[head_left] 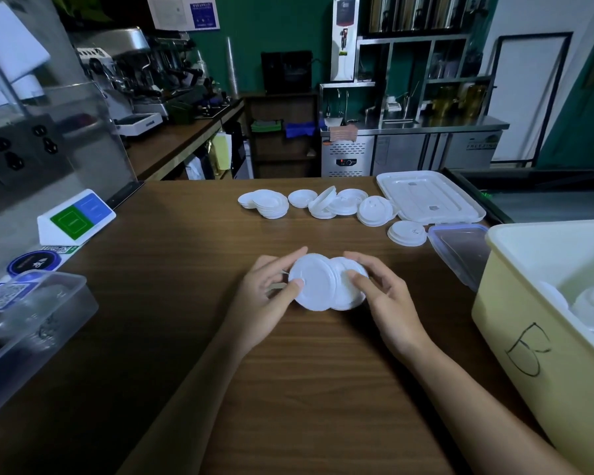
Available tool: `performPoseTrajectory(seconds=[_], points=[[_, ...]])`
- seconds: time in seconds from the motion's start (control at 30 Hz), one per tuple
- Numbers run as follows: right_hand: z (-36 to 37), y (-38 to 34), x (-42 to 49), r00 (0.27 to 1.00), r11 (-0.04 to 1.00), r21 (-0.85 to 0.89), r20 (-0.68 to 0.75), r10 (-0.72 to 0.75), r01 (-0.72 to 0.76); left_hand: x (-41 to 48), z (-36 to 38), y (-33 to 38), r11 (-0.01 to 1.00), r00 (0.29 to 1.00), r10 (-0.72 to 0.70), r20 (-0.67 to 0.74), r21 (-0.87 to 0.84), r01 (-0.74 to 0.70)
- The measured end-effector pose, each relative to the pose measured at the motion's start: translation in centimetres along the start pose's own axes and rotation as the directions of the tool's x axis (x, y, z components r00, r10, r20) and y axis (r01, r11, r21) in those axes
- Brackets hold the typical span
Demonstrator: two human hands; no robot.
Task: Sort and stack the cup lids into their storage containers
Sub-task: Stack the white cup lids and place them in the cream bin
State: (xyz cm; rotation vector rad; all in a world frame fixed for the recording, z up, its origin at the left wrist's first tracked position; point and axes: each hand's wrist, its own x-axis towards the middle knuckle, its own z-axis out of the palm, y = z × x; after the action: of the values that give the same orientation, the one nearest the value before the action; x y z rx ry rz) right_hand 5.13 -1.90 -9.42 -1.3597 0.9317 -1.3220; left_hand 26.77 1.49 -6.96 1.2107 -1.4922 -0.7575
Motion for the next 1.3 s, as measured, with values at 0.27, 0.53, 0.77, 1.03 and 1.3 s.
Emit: performPoseTrajectory(seconds=[0.27,0.53,0.77,1.03,1.3], points=[[1.1,-0.4,-0.7,0.996,0.999,0.045,0.094,0.007,-0.011,-0.4,1.7,0.3,0.990,0.997,-0.002,-0.075,-0.140,-0.008],[0.9,0.2,-0.4,0.993,0.996,0.084,0.115,0.018,-0.028,-0.7,1.9,0.1,0.994,0.993,0.036,-0.116,-0.098,-0.048],[0.6,0.4,-0.3,0.991,0.990,0.137,0.135,0.017,-0.035,-0.2,1.9,-0.5,0.980,0.994,-0.108,-0.025,-0.171,0.103],[0.3,0.3,-0.4,0.988,0.999,-0.032,0.154,-0.019,0.024,-0.1,1.3,-1.0,0.992,0.996,0.011,-0.092,0.123,0.000],[-0.4,1.0,0.4,1.000,0.989,-0.146,0.009,-0.014,0.016,-0.1,-1.2,-2.8,0.731,0.998,0.040,-0.047,0.682,0.003]])
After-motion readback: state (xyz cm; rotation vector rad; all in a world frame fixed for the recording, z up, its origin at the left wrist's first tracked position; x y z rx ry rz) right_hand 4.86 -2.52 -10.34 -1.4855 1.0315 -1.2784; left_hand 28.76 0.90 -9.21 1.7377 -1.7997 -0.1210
